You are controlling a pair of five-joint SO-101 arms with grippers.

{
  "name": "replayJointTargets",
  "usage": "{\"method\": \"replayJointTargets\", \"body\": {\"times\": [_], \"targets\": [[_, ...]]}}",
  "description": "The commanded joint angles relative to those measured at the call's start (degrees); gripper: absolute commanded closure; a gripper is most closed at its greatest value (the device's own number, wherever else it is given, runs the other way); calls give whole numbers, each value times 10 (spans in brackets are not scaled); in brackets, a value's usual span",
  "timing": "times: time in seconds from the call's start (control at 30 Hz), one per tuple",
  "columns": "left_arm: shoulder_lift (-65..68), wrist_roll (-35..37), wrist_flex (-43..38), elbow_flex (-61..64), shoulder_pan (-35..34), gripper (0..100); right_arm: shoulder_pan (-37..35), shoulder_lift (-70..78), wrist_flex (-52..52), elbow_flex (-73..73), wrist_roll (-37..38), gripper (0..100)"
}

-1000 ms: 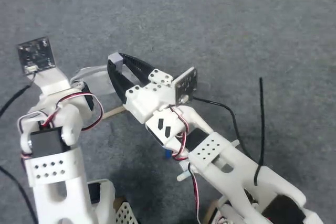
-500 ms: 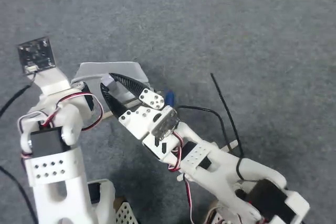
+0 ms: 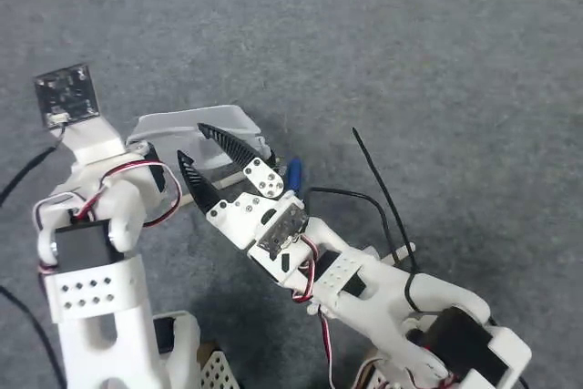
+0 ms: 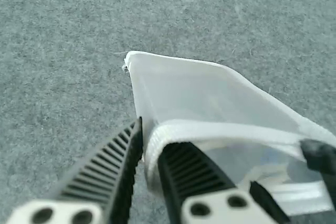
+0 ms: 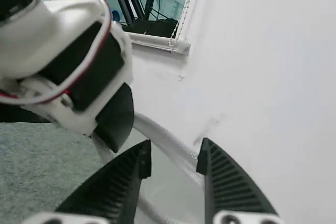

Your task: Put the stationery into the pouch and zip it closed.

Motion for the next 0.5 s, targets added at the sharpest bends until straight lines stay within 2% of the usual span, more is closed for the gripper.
{"method": "replayJointTargets", "body": {"times": [0.0, 0.3, 0.47], "targets": [[-3, 6, -22, -14, -4, 989, -2, 4, -1, 3, 7, 853], [-3, 6, -22, -14, -4, 989, 2, -58, 10, 26, 6, 853], [-3, 6, -22, -15, -20, 989, 10, -160, 177, 27, -21, 853]]}}
